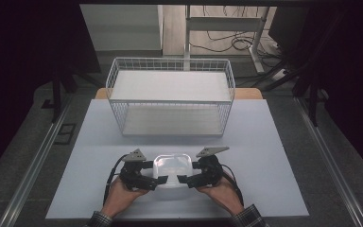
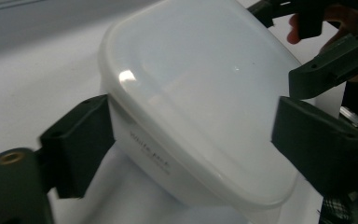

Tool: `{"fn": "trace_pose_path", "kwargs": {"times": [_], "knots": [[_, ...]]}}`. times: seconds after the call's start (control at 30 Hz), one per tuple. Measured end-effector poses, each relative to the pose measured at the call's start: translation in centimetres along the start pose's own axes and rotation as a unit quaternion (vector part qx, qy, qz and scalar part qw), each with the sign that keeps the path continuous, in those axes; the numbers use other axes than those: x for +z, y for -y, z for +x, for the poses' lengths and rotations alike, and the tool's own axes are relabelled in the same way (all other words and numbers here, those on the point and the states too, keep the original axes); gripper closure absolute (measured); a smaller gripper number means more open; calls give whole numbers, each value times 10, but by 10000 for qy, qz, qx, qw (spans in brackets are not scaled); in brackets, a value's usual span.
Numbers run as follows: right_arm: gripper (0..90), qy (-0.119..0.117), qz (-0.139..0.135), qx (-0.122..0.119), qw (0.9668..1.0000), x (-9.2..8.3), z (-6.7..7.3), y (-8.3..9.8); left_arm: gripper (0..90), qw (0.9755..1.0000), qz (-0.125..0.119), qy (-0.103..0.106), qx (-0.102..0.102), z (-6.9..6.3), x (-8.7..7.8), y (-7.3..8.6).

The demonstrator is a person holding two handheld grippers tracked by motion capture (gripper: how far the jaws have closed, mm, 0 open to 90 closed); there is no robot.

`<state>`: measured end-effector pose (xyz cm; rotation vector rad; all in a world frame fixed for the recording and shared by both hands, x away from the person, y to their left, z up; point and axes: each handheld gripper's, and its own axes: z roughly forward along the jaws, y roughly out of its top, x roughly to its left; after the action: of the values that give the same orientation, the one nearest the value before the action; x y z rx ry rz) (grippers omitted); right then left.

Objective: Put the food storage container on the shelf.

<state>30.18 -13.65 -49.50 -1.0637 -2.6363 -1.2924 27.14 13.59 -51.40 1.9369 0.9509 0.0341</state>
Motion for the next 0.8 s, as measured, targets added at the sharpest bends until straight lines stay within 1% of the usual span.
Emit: {"fn": "trace_pose_path", "kwargs": {"times": [0.03, 0.07, 0.1, 0.13, 0.17, 0.2, 0.23, 0.3, 0.33, 0.37, 0.4, 0.43, 0.47, 0.5, 0.53, 0.57, 0.6, 0.7, 0.77, 0.8], "knots": [[185, 0, 0, 0, 10000, 0, 0, 0, 187, 10000, 0, 0, 0, 0, 0, 0], [208, 8, 8, 18, 10000, -2, 2, 2, 187, 10000, -16, 26, -91, -1, -4, 2], [239, 2, 16, 79, 10000, -5, 2, 4, 263, 9998, -38, 71, -168, -1, -8, 3], [291, -5, 24, 178, 9998, -9, 2, 6, 336, 9997, -81, 99, -225, -1, -10, 6], [347, -30, 9, 252, 9997, -13, 1, 7, 379, 9996, -94, 107, -254, -1, -13, 7], [403, -47, -27, 290, 9996, -16, 1, 8, 430, 9995, -131, 70, -275, -3, -17, 7], [483, -9, -73, 328, 9994, -21, 0, 9, 501, 9996, -111, 54, -259, -4, -19, 7], [564, 44, -125, 282, 9995, -27, 2, 10, 547, 9995, -122, 49, -276, -5, -21, 8], [613, 96, -153, 310, 9994, -31, 4, 10, 614, 9992, -177, 62, -346, -5, -25, 8], [637, 125, -211, 373, 9990, -32, 5, 11, 633, 9992, -177, 62, -346, -5, -25, 8], [662, 99, -257, 444, 9986, -34, 4, 12, 648, 9992, -182, 36, -351, -6, -26, 8], [662, 99, -257, 444, 9986, -34, 4, 12, 648, 9991, -210, 25, -377, -6, -27, 8], [717, 94, -330, 554, 9979, -36, 4, 12, 703, 9987, -289, 33, -429, -7, -30, 8], [717, 94, -330, 554, 9979, -36, 4, 12, 730, 9987, -289, 33, -429, -7, -30, 8], [745, 117, -392, 580, 9975, -37, 4, 13, 730, 9987, -303, -8, -414, -7, -31, 8], [783, 163, -439, 594, 9971, -39, 4, 13, 794, 9990, -261, -77, -355, -7, -30, 9], [784, 291, -435, 441, 9977, -39, 6, 13, 796, 9990, -287, -113, -317, -7, -30, 9], [785, 348, -483, 395, 9974, -38, 8, 12, 797, 9990, -294, -106, -332, -5, -30, 8], [785, 423, -507, 339, 9972, -38, 9, 12, 798, 9989, -334, -151, -301, -5, -30, 7], [785, 451, -582, 293, 9969, -38, 9, 11, 797, 9987, -382, -170, -280, -5, -30, 5]]}}
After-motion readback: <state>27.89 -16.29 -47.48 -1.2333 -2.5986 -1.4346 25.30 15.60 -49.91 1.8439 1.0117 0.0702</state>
